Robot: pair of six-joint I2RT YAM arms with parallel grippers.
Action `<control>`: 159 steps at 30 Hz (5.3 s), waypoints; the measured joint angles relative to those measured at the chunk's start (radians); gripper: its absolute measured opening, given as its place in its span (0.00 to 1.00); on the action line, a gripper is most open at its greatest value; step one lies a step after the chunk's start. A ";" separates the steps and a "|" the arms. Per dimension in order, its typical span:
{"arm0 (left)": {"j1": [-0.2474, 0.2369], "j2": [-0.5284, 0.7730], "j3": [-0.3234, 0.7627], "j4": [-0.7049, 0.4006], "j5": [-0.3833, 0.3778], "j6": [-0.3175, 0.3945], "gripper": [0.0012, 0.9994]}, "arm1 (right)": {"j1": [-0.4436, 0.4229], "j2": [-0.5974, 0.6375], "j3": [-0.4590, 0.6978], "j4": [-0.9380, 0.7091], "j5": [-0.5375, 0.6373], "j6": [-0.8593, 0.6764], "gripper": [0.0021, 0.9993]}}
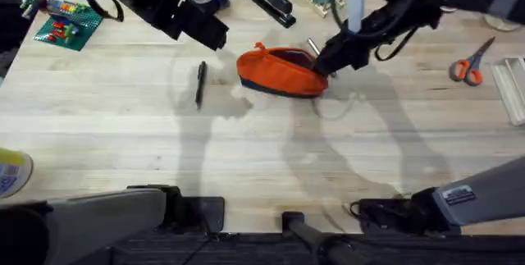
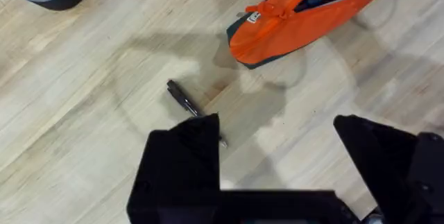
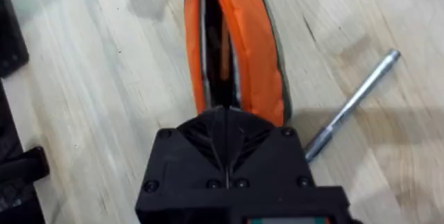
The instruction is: Unzip the bag, pick up the pens from the table one at a time and place them inside, then zip the bag closed.
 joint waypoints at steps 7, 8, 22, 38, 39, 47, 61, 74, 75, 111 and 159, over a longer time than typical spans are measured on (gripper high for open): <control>0.000 0.000 0.000 0.000 0.000 0.000 1.00 | 0.039 0.065 0.000 0.010 0.000 -0.001 0.03; 0.000 0.000 0.000 0.000 0.000 0.000 1.00 | 0.039 0.067 0.000 0.010 0.000 -0.001 0.03; 0.000 0.000 0.000 0.000 0.000 0.000 1.00 | 0.039 0.067 0.000 0.011 0.000 -0.003 0.08; 0.000 0.000 0.000 0.000 -0.003 0.000 1.00 | 0.042 0.067 0.000 0.014 -0.008 -0.011 1.00; 0.000 0.000 0.000 0.000 -0.003 0.000 0.99 | 0.042 0.067 0.000 0.015 -0.008 -0.011 1.00; 0.000 0.000 0.000 0.000 -0.003 0.000 1.00 | 0.042 0.067 0.000 0.016 -0.009 -0.010 1.00; 0.000 0.000 0.000 0.000 -0.003 0.000 1.00 | 0.047 -0.017 0.125 -0.045 0.052 0.116 1.00; 0.000 0.000 0.000 0.000 -0.003 0.000 1.00 | 0.047 -0.125 0.318 -0.207 0.284 0.266 1.00; 0.000 0.000 0.000 0.000 -0.003 0.000 1.00 | 0.047 -0.125 0.332 -0.222 0.310 0.280 1.00; 0.000 0.000 -0.002 -0.014 -0.249 -0.397 0.99 | 0.047 -0.125 0.500 -0.438 0.570 0.375 1.00; 0.000 0.286 -0.458 0.558 -0.295 -0.485 1.00 | -0.108 -0.129 0.344 -0.548 0.347 0.408 1.00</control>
